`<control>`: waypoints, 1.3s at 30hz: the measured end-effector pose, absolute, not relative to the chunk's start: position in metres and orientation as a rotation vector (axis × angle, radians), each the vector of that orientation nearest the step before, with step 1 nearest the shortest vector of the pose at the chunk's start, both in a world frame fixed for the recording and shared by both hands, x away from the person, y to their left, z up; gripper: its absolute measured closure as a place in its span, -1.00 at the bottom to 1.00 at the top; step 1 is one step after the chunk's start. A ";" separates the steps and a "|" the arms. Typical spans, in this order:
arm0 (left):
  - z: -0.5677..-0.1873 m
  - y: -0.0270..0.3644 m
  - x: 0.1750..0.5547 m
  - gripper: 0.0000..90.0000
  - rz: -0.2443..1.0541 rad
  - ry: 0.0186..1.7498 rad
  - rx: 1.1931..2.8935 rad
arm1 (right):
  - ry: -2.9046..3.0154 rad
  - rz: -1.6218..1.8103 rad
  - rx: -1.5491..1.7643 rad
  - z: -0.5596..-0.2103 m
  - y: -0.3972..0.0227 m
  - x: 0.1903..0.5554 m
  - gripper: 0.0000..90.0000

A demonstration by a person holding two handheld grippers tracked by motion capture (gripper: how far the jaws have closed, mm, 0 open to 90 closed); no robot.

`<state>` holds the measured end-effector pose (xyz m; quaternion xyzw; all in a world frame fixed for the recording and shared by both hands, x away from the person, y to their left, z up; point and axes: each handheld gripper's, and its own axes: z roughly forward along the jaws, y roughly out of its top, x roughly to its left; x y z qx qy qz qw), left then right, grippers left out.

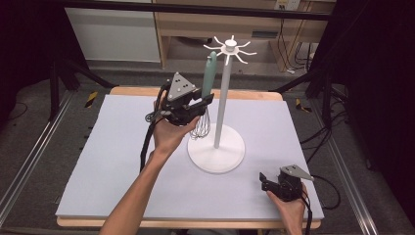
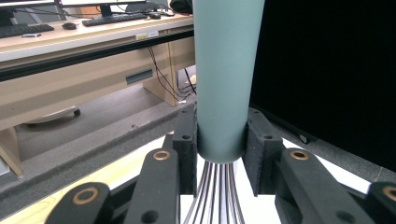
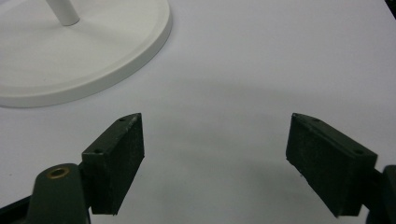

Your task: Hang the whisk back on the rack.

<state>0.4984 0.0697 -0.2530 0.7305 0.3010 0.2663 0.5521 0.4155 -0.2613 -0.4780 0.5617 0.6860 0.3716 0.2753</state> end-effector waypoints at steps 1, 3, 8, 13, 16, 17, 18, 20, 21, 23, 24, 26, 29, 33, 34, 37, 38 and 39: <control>-0.253 0.069 0.499 0.52 0.632 0.710 1.728 | 1.844 0.999 1.510 -0.478 -0.261 0.415 -0.56; -0.254 0.069 0.499 0.51 0.636 0.705 1.727 | 1.844 1.000 1.512 -0.478 -0.261 0.415 -0.56; -0.254 0.069 0.500 0.49 0.634 0.703 1.725 | 1.845 1.001 1.509 -0.478 -0.261 0.415 -0.56; -0.256 0.072 0.497 0.42 0.632 0.701 1.725 | 1.844 1.002 1.514 -0.478 -0.261 0.415 -0.56; -0.258 0.073 0.496 0.40 0.630 0.702 1.720 | 1.844 1.002 1.512 -0.478 -0.261 0.415 -0.56; -0.259 0.076 0.494 0.37 0.634 0.702 1.719 | 1.844 1.001 1.511 -0.478 -0.261 0.415 -0.56; -0.259 0.076 0.494 0.35 0.634 0.702 1.719 | 1.844 1.001 1.511 -0.478 -0.261 0.415 -0.56; -0.261 0.079 0.491 0.33 0.638 0.702 1.721 | 1.843 1.002 1.517 -0.478 -0.261 0.415 -0.56; -0.262 0.081 0.490 0.30 0.645 0.696 1.725 | 1.843 1.002 1.517 -0.478 -0.261 0.415 -0.56; -0.267 0.086 0.485 0.22 0.651 0.694 1.731 | 1.843 1.000 1.517 -0.478 -0.262 0.415 -0.56; -0.269 0.088 0.483 0.19 0.650 0.693 1.732 | 1.842 0.999 1.518 -0.478 -0.262 0.415 -0.56; -0.273 0.091 0.480 0.15 0.648 0.697 1.739 | 1.843 1.001 1.520 -0.478 -0.261 0.415 -0.56; -0.277 0.096 0.477 0.11 0.648 0.696 1.742 | 1.843 1.001 1.520 -0.478 -0.261 0.415 -0.57; -0.287 0.105 0.470 0.05 0.658 0.704 1.754 | 1.842 1.003 1.520 -0.479 -0.261 0.415 -0.57; -0.291 0.108 0.468 0.01 0.656 0.709 1.756 | 1.843 1.003 1.521 -0.479 -0.261 0.415 -0.57; -0.300 0.114 0.465 -0.03 0.625 0.722 1.765 | 1.844 1.002 1.521 -0.479 -0.261 0.415 -0.57; -0.308 0.118 0.463 -0.04 0.615 0.737 1.770 | 1.845 1.001 1.520 -0.479 -0.261 0.415 -0.57; -0.308 0.118 0.463 -0.05 0.615 0.737 1.770 | 1.845 1.001 1.520 -0.479 -0.261 0.415 -0.57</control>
